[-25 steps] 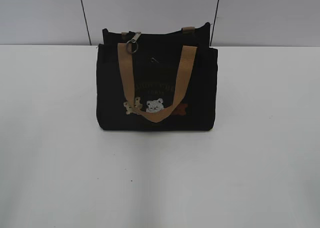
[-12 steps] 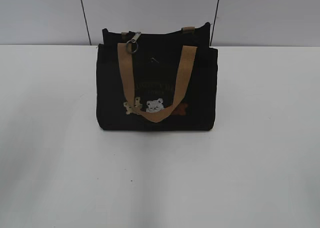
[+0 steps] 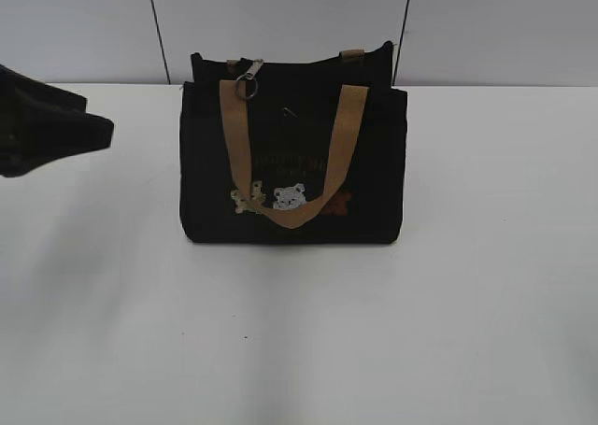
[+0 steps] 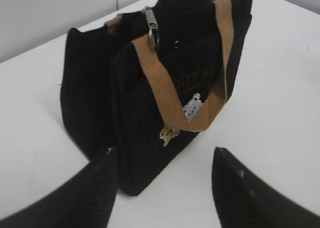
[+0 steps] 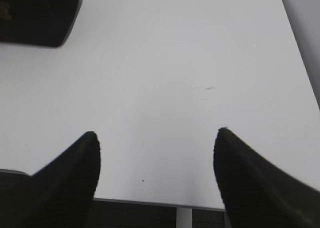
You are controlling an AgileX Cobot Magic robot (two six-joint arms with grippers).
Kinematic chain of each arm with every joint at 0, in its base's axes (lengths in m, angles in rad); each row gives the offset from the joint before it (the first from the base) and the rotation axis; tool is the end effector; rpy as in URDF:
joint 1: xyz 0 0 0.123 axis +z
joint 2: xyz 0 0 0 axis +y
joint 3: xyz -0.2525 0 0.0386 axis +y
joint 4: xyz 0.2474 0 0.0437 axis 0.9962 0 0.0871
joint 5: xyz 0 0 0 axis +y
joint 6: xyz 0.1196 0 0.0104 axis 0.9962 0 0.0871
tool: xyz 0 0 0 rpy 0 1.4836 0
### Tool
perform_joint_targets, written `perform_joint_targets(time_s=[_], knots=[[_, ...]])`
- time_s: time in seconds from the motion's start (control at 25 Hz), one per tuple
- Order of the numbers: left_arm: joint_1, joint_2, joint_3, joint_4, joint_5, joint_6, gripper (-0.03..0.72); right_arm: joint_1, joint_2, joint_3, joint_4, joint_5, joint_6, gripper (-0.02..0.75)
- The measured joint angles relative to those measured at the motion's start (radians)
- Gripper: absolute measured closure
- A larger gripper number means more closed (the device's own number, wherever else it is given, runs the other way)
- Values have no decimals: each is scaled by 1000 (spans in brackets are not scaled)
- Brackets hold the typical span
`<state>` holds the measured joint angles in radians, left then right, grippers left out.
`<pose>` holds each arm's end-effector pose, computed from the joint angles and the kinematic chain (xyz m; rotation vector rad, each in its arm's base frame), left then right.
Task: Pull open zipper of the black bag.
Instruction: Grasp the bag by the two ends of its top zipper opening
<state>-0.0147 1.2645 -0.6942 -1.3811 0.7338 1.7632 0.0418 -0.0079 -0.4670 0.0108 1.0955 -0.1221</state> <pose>0.2632 -0.0829 0.2238 0.8395 1.9125 -0.5353 0.0505 0.0033 0.2505 -0.1728 2.0972 -0.0352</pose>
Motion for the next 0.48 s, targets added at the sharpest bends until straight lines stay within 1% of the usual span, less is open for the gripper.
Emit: perform_joint_targets(time_s=[0.12,0.24,0.48], knots=[[0,97,0,-74,19,130,207,0,0,0,0,0,0,202],[0,180,0,-132,16,218,169,0,0,0,0,0,0,202],[0,336,-6,-281,14,395,148,0,0,0,0,0,0,202]])
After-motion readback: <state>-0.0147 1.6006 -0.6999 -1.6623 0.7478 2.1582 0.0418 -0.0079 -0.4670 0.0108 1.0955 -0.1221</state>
